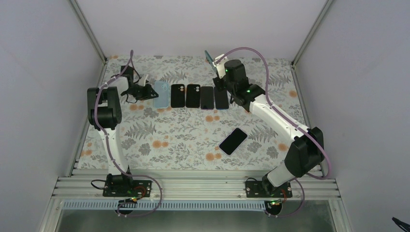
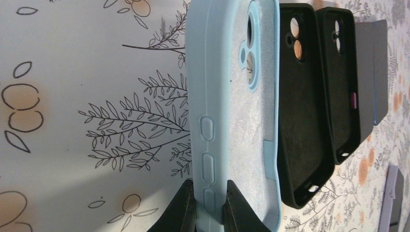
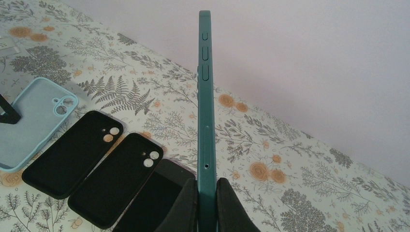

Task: Take the phone out of the phone case
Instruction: Place the phone case at the center of the board.

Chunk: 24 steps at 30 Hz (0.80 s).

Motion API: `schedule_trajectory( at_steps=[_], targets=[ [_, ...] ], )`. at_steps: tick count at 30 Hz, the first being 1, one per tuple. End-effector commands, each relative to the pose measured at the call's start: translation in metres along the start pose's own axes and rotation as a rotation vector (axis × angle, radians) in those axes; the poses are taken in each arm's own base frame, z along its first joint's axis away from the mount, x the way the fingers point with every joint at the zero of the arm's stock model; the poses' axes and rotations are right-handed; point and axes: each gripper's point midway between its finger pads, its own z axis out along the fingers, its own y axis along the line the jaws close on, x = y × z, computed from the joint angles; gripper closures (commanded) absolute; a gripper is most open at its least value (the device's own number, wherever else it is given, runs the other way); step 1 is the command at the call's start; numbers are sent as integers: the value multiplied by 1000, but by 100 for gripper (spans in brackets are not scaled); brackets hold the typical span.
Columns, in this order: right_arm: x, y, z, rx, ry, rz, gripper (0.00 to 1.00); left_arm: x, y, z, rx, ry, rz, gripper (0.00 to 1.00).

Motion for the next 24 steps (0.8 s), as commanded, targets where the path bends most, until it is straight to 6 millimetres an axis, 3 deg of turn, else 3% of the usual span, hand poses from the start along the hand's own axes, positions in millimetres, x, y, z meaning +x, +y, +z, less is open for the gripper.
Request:
schedule_trajectory(
  at_steps=[1,10,19,24],
  targets=[
    [-28,-14,-15,27,-102,48,96,-1,17,10,-84,15,-6,98],
    [-27,-16,-16,29,-101,52,96,4,30,19,-182,38,-31,94],
    [-28,-17,-17,31,-104,54,96,10,41,20,-295,54,-33,70],
    [-29,-18,-17,32,-104,52,96,7,44,11,-339,34,-44,68]
  ],
)
